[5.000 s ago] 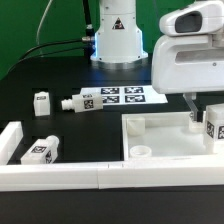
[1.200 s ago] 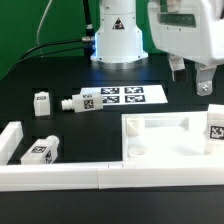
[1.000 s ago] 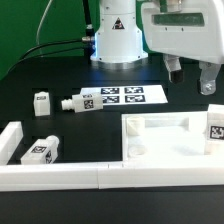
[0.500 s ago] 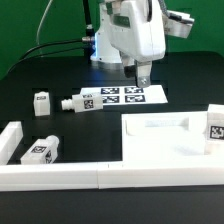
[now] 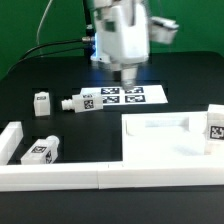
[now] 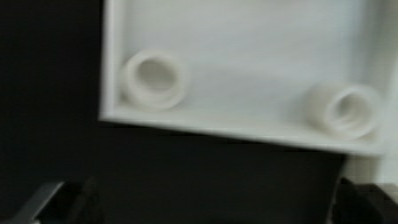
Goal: Assemble square table
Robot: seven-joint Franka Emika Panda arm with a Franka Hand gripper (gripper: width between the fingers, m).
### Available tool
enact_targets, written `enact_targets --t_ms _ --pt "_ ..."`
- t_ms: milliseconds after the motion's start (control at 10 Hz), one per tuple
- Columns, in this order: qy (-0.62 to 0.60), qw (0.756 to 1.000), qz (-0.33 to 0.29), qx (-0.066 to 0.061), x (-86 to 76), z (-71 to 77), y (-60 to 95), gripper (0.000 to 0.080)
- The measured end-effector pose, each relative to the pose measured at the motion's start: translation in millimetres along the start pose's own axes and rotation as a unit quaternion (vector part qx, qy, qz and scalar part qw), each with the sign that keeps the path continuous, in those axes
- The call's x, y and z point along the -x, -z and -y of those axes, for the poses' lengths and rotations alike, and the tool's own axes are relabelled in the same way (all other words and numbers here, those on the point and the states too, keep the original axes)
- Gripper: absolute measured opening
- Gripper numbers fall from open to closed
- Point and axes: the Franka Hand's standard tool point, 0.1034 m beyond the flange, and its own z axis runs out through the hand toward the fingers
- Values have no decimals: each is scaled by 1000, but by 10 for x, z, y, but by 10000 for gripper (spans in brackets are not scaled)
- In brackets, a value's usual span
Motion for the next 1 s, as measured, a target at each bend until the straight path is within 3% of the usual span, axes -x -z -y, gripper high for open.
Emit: enact_targets --t_ms 100,200,600,700,800,900,1000 --pt "-18 1000 -1 12 -132 -284 -70 649" --pt "-26 999 -1 19 -151 -363 -108 649" --pt "-23 1000 1 21 -140 -374 -123 649" --pt "-33 999 8 28 -188 -471 -147 649" --pt "-24 998 31 50 -250 -628 -178 649" --pt "-29 997 41 62 -373 -725 -177 649" --pt "-38 997 40 60 -481 -727 -148 649"
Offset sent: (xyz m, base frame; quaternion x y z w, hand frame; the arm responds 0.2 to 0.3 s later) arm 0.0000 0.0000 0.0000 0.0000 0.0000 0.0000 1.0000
